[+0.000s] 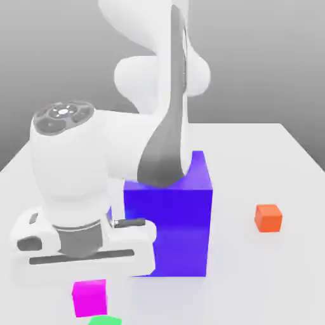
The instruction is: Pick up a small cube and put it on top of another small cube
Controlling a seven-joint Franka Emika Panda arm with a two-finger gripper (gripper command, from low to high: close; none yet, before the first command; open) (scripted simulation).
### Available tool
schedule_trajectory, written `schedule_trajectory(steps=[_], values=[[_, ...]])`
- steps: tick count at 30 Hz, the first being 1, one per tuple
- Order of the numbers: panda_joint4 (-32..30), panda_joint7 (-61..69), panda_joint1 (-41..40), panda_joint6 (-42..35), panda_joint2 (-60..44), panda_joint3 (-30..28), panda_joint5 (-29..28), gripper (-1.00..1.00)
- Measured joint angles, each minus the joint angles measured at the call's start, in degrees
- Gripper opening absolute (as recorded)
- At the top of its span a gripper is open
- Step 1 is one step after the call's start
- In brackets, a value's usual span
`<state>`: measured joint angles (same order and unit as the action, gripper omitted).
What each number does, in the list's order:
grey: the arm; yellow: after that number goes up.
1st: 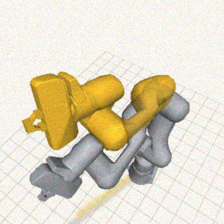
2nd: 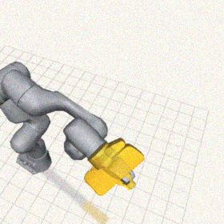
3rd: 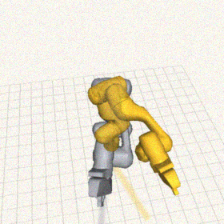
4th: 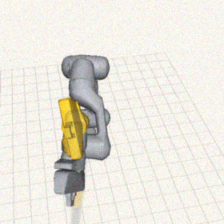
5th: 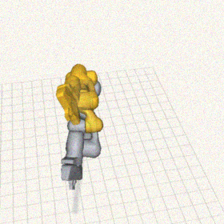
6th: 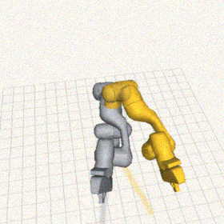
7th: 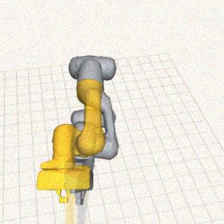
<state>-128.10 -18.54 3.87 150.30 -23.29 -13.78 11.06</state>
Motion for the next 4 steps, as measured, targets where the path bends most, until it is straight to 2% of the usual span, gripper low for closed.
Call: schedule_trajectory(steps=[1, 4], values=[[0.1, 0.3, -0.2, 0.9, -1.1, 0.4, 0.5, 1.0], [0.1, 0.3, -0.2, 0.9, -1.1, 0.4, 0.5, 1.0]])
